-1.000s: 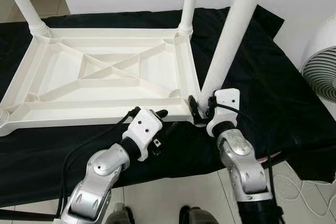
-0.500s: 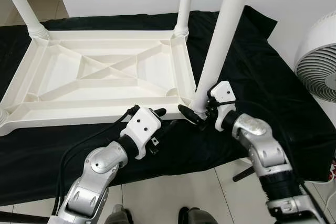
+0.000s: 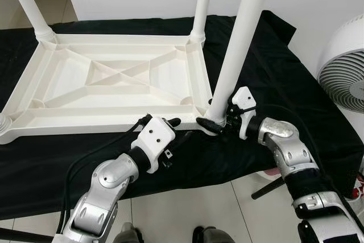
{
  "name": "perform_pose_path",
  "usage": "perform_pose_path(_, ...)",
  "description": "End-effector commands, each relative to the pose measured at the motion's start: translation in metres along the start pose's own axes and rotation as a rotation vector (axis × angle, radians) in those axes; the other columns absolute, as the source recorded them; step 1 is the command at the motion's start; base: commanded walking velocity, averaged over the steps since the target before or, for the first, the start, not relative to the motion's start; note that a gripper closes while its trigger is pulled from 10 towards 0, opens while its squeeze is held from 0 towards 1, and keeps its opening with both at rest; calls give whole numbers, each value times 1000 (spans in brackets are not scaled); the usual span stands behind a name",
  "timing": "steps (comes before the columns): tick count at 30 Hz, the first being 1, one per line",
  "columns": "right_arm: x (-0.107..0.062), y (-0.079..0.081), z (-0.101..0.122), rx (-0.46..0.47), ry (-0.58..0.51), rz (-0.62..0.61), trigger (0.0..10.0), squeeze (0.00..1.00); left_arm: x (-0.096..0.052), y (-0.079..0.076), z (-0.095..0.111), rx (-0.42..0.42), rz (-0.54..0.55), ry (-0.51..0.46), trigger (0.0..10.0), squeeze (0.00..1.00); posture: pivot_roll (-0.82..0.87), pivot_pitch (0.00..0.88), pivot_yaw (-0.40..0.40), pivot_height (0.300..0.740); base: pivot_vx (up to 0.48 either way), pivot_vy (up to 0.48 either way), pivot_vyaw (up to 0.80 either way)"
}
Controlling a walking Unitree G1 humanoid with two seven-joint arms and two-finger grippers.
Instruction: Building children table
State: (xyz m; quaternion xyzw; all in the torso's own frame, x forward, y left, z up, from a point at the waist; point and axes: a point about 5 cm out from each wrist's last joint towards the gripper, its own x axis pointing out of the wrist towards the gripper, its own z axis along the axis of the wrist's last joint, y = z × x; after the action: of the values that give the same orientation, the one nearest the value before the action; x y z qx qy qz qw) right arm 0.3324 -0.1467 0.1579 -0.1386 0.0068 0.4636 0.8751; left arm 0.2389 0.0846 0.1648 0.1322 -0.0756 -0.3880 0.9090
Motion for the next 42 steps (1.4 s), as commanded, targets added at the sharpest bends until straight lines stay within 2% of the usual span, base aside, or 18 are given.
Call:
perform_pose_path(1,2,4,-8,12,28,49,0,0,1,-2,-1,1,-4,2,10000,0,23,73,-2,740,0,0,0)
perform_pose_path(9,0,3,-12,41,12,23,0,0,1,-2,-2,-3,-3,-1,10000,0,18,76,-2,740,0,0,0)
perform_pose_path(10,0,2,-12,58,-2,-15,10000,0,2,-2,-2,-6,-5,-1,10000,0,18,76,-2,740,0,0,0)
perform_pose_path(13,0,2,-12,66,-7,-29,10000,0,2,-2,-2,-7,-6,-1,10000,0,13,78,-6,740,0,0,0)
perform_pose_path(15,1,3,-11,73,-19,-72,10000,0,2,-3,-2,-8,-6,-2,10000,0,13,78,-6,740,0,0,0)
perform_pose_path(17,3,2,-11,81,-34,-173,10000,0,2,-3,-2,-8,-5,-3,10000,0,13,78,-6,740,0,0,0)
perform_pose_path(20,4,5,-10,97,-50,-215,10000,0,2,-3,-2,-8,-5,-2,10000,0,12,79,-11,740,0,0,0)
perform_pose_path(24,8,19,-5,165,-87,-342,10000,0,2,-4,-3,-10,-4,-2,10000,0,8,79,-13,740,0,0,0)
perform_pose_path(29,9,25,-3,209,-90,-451,10000,0,2,-4,-3,-11,-4,-2,10000,0,8,79,-13,740,0,0,0)
perform_pose_path(31,9,29,-2,237,-71,-656,10000,0,2,-4,-3,-11,-8,-4,10000,0,0,81,-13,740,0,0,0)
perform_pose_path(34,9,37,2,243,-72,-795,10000,0,3,-4,-3,-12,-12,-7,10000,0,0,81,-13,740,0,0,0)
perform_pose_path(35,9,37,2,243,-72,-795,10000,0,3,-4,-3,-12,-12,-7,10000,0,0,81,-13,740,0,0,0)
perform_pose_path(36,12,46,7,254,-76,-848,10000,0,4,-4,-3,-11,-14,-10,10000,0,-1,81,-14,740,0,0,0)
perform_pose_path(38,12,51,12,234,-83,-865,10000,0,4,-4,-3,-12,-13,-11,10000,0,-1,80,-16,740,0,0,0)
perform_pose_path(42,8,47,14,241,-84,-886,10000,0,5,-5,-3,-14,-16,-12,10000,0,-7,79,-16,740,0,0,0)
